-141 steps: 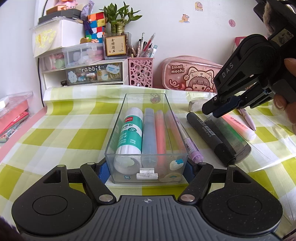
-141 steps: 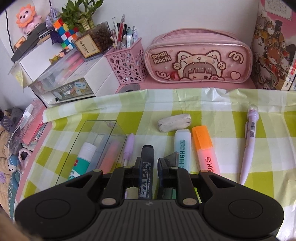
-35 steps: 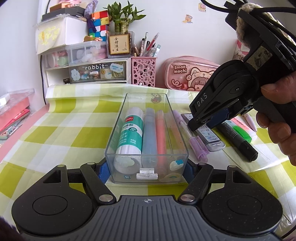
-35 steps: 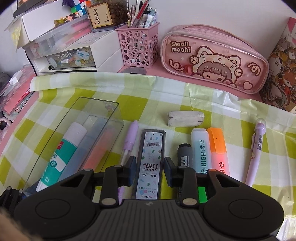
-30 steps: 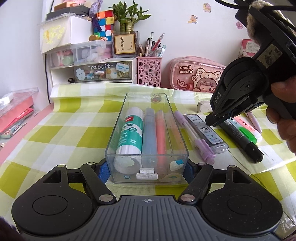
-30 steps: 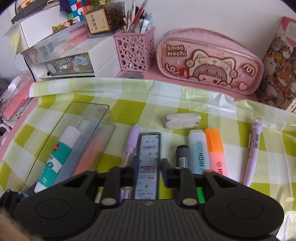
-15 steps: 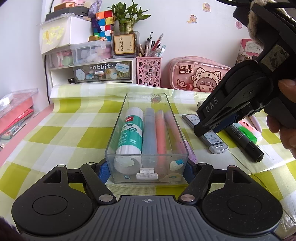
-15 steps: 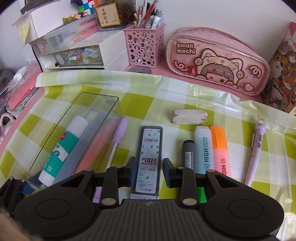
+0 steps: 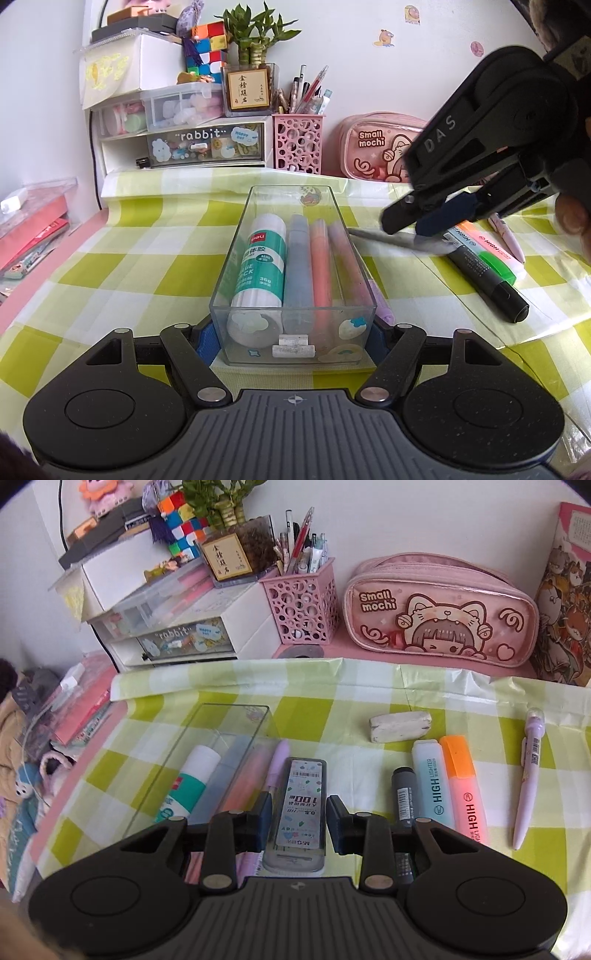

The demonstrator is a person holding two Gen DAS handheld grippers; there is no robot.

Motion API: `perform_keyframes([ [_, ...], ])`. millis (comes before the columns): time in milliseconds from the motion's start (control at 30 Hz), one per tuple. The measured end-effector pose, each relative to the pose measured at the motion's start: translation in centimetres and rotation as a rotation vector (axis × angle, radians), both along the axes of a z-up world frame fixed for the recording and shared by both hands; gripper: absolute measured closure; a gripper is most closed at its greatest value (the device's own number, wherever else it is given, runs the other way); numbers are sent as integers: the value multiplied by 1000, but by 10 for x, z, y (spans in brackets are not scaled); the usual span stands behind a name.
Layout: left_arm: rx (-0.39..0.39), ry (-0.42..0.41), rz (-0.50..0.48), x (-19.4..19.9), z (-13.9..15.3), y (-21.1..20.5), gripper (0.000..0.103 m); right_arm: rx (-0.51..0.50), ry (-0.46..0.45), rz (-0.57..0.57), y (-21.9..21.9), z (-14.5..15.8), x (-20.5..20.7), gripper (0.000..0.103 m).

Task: Organize stationery
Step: 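Lift the pencil-lead case and carry it toward the clear tray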

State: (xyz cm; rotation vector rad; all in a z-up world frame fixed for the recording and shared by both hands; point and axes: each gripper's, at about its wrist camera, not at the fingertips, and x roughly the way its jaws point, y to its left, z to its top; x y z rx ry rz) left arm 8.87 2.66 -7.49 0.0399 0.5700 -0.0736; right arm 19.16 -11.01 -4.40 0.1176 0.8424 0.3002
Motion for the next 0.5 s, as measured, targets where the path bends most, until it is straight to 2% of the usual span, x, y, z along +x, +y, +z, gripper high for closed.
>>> perform_keyframes([
  [33, 0, 0, 1, 0, 0, 0, 30, 25, 9, 1, 0, 2, 0, 103],
  [100, 0, 1, 1, 0, 0, 0, 30, 78, 38, 9, -2, 1, 1, 103],
  [200, -2, 2, -2, 0, 0, 1, 30, -16, 52, -13, 3, -12, 4, 103],
  [300, -1, 1, -2, 0, 0, 0, 30, 74, 97, -29, -10, -22, 9, 103],
  [367, 0, 0, -2, 0, 0, 0, 30, 98, 104, -18, -14, -23, 9, 102],
  [433, -1, 1, -2, 0, 1, 0, 30, 30, 87, -21, -9, -19, 7, 92],
  [500, -3, 3, -2, 0, 1, 1, 30, -71, 59, -14, 1, -17, 4, 90],
])
